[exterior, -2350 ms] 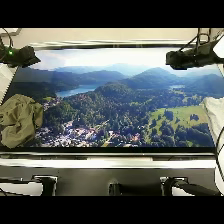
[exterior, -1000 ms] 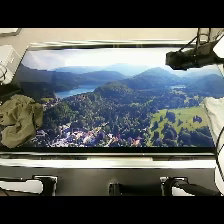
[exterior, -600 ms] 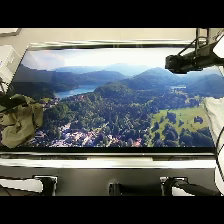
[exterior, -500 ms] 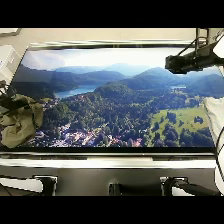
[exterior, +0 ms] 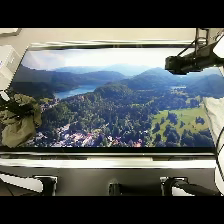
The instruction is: Fold the clothes and pants, and hang the long-sleeved shirts on hangers.
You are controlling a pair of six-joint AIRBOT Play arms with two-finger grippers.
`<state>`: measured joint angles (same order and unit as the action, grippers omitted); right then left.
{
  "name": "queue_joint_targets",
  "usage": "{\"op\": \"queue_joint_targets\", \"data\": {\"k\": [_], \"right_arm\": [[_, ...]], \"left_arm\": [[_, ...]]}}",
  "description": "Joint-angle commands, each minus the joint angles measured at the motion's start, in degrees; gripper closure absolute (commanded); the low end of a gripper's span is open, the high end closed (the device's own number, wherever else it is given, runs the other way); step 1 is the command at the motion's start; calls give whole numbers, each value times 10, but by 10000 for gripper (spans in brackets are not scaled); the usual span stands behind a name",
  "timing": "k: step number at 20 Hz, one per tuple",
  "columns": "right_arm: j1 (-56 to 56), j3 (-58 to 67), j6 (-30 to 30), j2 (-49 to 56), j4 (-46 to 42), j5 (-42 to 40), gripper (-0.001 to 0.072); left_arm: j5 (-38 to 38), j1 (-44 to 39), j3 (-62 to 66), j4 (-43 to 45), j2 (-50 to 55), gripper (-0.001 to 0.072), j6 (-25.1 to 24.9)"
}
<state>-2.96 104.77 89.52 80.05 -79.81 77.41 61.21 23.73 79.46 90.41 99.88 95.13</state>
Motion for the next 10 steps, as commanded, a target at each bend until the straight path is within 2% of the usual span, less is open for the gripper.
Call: {"op": "queue_joint_targets", "data": {"k": [1, 3, 6, 10], "right_arm": [[0, 0, 0, -2, 22, 1, 673], [0, 0, 8, -9, 40, 1, 577], [0, 0, 55, -38, 44, 6, 568], [0, 0, 75, -96, 44, 49, 569]], "left_arm": [[30, -7, 39, -78, -16, 684, -5], [88, -25, 90, -141, -39, 685, -27], [163, -91, 149, -217, -89, 685, -21], [163, -224, 158, -221, -140, 684, 49]]}}
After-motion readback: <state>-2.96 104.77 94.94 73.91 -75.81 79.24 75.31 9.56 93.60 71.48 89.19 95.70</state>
